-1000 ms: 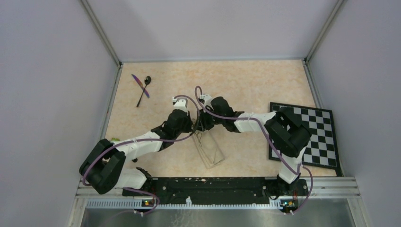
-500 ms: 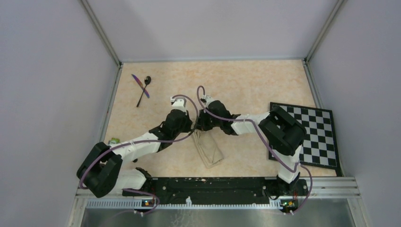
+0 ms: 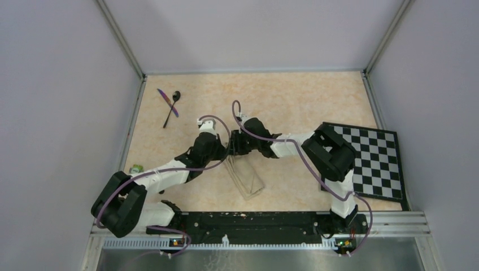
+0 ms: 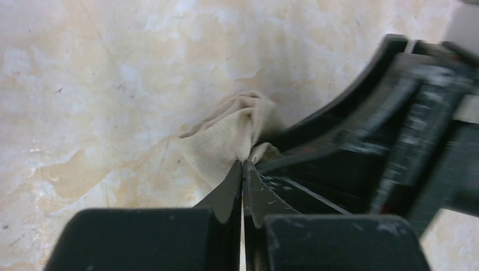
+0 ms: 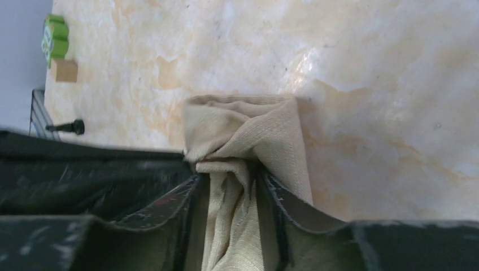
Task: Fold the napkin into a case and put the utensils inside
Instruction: Grasp the top corner of the smaller rectangle folded napkin from the folded napkin.
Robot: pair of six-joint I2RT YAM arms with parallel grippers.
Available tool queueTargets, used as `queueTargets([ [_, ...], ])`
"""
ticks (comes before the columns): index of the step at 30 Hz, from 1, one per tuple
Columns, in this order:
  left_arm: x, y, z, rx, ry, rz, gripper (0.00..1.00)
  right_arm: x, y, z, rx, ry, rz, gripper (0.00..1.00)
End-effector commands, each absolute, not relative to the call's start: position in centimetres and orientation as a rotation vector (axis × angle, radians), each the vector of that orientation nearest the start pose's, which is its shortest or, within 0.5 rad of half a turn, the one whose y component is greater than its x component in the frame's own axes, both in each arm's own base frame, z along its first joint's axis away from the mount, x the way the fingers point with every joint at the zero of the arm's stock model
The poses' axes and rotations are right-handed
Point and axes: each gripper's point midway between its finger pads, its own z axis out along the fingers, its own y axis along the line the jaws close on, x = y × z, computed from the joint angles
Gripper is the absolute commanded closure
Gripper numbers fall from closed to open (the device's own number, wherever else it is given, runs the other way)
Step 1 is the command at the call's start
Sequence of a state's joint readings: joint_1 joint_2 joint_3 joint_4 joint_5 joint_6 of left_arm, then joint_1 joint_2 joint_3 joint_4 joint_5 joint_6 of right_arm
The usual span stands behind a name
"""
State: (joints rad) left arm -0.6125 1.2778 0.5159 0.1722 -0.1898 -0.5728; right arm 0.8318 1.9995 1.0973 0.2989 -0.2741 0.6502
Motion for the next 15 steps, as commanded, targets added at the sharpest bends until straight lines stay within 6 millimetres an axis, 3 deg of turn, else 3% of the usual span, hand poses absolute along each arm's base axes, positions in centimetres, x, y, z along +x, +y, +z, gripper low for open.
queueTargets([
  [1,29.3,-19.1,7.8,-0.097,2.153,-0.546,1.00,26.7,41.2,6.9,-0.548,2.267,1.172,0.60],
  [7,29.4,-19.1,8.1,-0.085,2.145,-0.558,1.00,26.8,40.8,9.1,-0.622,2.190,1.168,0.57],
  [15,29.5,-19.3,8.7,-0.076,2.129,-0.576,1.00,28.2,41.8,8.2,-0.634,2.196,1.141,0.60],
])
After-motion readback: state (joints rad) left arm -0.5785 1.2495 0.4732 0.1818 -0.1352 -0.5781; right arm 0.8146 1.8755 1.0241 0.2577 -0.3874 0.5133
